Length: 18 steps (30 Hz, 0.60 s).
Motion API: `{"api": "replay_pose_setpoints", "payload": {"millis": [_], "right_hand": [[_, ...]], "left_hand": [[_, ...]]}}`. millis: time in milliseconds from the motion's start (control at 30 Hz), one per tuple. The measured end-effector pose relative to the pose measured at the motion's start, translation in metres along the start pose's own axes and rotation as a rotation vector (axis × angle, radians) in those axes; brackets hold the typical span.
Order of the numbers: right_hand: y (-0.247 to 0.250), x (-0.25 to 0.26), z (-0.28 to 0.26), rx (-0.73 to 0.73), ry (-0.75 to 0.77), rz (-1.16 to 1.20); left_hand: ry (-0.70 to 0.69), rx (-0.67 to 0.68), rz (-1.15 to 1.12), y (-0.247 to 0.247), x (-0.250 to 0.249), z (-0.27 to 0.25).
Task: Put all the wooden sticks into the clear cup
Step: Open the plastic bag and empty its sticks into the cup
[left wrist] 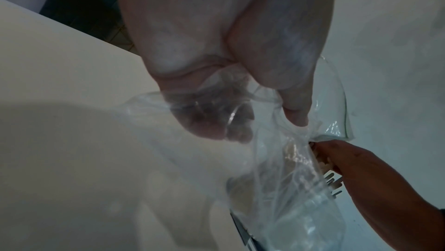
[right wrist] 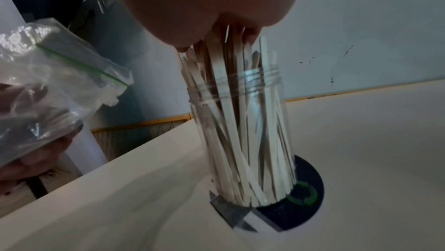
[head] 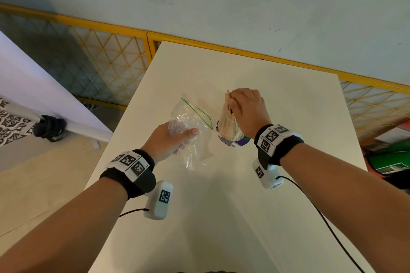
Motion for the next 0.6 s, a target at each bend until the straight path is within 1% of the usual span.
{"api": "replay_pose_setpoints", "payload": {"millis": [100,133,200,267,300,333,400,500,600], "right_hand": [[0.004,0.004,0.001,-0.142,0.022,0.006],[0.005,0.008,0.004,-0.149,0.056,0.018],[0.006,0.018,0.010,-0.070,0.165,-0.031],[0.000,0.021,0.012,0.040,0.240,-0.176],[-0.004,0.018,0.013,0.098,0.222,-0.239],[-0.007,0.012,0.014,0.152,0.169,-0.278],[-0.012,0.002,0.014,0.231,0.064,-0.265],[-0.014,0.000,0.016,0.280,0.060,-0.142],[-0.015,-0.002,0.017,0.324,0.067,-0.120]], "left_hand": [[-0.011,0.007,0.005,0.003,0.002,0.000],[-0.013,0.008,0.006,0.003,0.003,0.001],[-0.014,0.006,0.001,0.004,0.004,0.002],[-0.021,0.003,0.006,0.004,0.003,0.004],[-0.023,0.004,0.009,0.004,0.003,0.004],[-0.026,0.008,0.009,0.004,0.003,0.004],[-0.026,0.013,0.019,0.004,0.006,0.005],[-0.028,0.007,0.044,0.006,0.009,0.007],[-0.015,0.001,0.040,0.006,0.011,0.009]]}}
Point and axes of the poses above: each hand's wrist, its own z-axis towards the middle knuckle, its own y-axis out of the back of the hand, x = y × z, the point moved 3 cm from there along z, towards the middle knuckle, and after that the axes turned 3 degrees about y, right-handed, at the moved point
